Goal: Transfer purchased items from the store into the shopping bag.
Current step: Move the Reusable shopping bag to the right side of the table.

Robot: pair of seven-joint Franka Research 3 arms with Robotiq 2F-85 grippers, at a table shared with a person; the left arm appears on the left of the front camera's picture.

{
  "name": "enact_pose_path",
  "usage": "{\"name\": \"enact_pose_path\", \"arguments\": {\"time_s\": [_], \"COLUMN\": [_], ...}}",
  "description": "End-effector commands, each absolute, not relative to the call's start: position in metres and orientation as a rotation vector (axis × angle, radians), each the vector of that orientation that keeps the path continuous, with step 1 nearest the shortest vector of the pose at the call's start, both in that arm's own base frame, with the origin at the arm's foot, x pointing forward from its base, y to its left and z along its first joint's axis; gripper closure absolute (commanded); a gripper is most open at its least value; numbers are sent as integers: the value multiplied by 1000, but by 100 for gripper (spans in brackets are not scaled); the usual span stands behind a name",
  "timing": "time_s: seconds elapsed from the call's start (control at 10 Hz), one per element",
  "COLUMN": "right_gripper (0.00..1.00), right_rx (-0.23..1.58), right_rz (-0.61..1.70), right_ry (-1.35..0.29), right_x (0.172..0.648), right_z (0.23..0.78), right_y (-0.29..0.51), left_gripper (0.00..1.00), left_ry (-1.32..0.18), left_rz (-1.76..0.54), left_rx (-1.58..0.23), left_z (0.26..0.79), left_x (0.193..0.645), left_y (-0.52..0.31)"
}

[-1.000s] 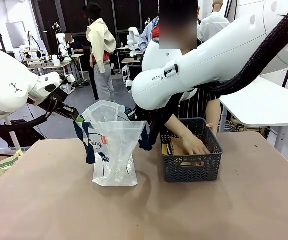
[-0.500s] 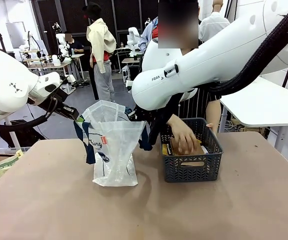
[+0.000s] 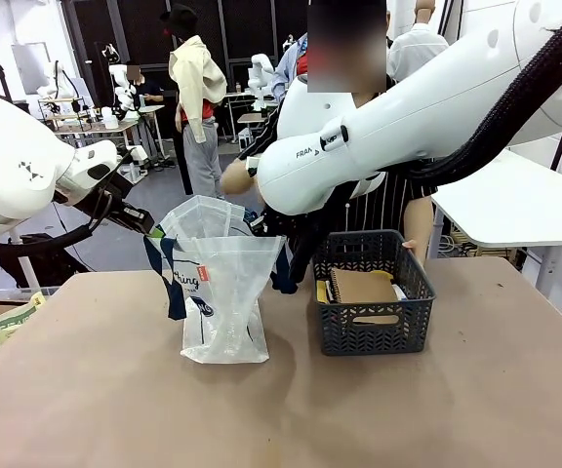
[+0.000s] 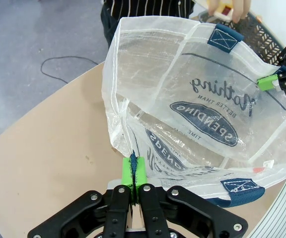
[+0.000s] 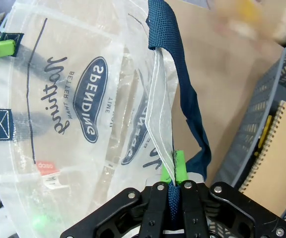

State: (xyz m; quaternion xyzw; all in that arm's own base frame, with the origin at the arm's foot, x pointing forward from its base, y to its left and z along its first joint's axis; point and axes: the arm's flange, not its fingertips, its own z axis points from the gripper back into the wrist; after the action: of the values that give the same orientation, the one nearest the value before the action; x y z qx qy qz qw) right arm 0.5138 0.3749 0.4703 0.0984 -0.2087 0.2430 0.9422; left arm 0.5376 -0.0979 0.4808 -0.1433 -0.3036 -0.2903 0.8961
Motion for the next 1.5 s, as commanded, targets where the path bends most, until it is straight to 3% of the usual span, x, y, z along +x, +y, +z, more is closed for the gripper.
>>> {"name": "enact_pose_path", "arguments": {"time_s": [0.0, 1.4], "right_gripper": [100, 100], "right_rx": [206, 206], "right_rz": [490, 490], "right_ry": [-423, -423], "right_x": [513, 513], "right_z": [472, 472], "right_y": [373, 373], "left_gripper": [100, 100], "left_ry": [-633, -633], "left_rz": [-611, -611], "left_rx": [-289, -289], "left_z": [481, 481], "left_x": [539, 539], "left_y": [-95, -95]}}
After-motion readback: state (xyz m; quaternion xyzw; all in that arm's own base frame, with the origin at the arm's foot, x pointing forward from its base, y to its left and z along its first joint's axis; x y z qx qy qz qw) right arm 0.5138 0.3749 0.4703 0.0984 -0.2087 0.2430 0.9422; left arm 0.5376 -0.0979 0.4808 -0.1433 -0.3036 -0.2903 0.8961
